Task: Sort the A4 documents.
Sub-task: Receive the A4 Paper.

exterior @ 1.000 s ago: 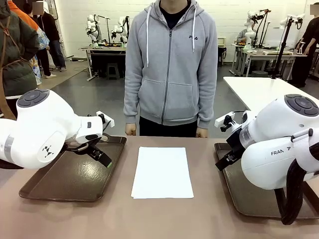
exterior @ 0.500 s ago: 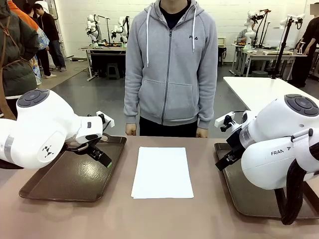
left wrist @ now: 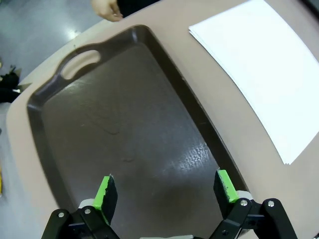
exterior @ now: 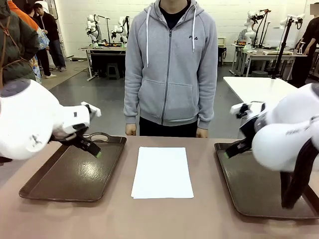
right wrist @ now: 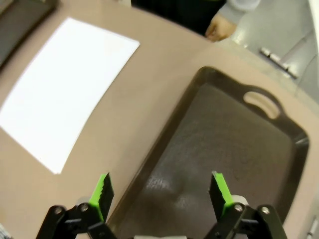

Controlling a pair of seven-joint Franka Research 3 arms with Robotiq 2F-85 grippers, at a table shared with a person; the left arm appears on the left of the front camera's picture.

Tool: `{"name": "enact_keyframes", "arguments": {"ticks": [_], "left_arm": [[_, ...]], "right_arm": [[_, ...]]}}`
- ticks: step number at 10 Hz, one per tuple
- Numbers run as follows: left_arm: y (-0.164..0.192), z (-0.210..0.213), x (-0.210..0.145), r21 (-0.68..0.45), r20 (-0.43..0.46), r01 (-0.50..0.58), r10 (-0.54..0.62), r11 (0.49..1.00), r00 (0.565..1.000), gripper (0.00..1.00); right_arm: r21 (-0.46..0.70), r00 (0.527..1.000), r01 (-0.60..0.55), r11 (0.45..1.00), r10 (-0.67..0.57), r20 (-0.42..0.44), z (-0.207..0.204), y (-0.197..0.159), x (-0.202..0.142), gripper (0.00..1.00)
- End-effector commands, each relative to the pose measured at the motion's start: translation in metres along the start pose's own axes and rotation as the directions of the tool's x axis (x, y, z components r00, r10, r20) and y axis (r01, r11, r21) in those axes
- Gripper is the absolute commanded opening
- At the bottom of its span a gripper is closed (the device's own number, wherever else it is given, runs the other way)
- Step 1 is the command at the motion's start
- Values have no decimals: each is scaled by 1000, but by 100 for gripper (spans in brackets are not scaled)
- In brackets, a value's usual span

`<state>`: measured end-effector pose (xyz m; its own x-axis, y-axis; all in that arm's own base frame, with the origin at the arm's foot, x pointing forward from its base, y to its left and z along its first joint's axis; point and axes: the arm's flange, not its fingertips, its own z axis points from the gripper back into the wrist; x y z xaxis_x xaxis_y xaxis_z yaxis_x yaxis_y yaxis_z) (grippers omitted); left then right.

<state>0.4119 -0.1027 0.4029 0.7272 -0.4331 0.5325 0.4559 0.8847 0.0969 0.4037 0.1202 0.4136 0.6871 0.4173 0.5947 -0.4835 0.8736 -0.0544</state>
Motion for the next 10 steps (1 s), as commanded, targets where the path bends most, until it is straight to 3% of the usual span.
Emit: {"name": "enact_keyframes", "arguments": {"ticks": [1, 2, 3, 4, 6, 8, 10], "left_arm": [[26, 70, -60, -108, 71, -29, 37, 994, 997, 100], [42, 99, -72, -137, 84, -58, 70, 989, 994, 100], [49, 121, -83, -251, 63, -85, 104, 964, 993, 100], [55, 141, -93, -256, 126, -75, 111, 964, 986, 100], [65, 169, -112, -217, 157, -90, 126, 972, 980, 100], [64, 177, -118, -252, 192, -71, 122, 965, 974, 100], [65, 174, -119, -284, 188, -64, 121, 957, 975, 100]], "right_arm": [[77, 997, 50, 996, -55, 62, 59, -33, -36, 100], [108, 993, 59, 992, -70, 93, 86, -47, -41, 100], [133, 986, 66, 989, -86, 146, 110, -56, -46, 100], [141, 974, 67, 988, -95, 205, 132, -63, -51, 100], [162, 956, 45, 986, -90, 279, 164, -72, -61, 100], [270, 935, 14, 963, -109, 338, 178, -74, -64, 100], [312, 931, 7, 950, -119, 344, 174, -78, -64, 100]]}}
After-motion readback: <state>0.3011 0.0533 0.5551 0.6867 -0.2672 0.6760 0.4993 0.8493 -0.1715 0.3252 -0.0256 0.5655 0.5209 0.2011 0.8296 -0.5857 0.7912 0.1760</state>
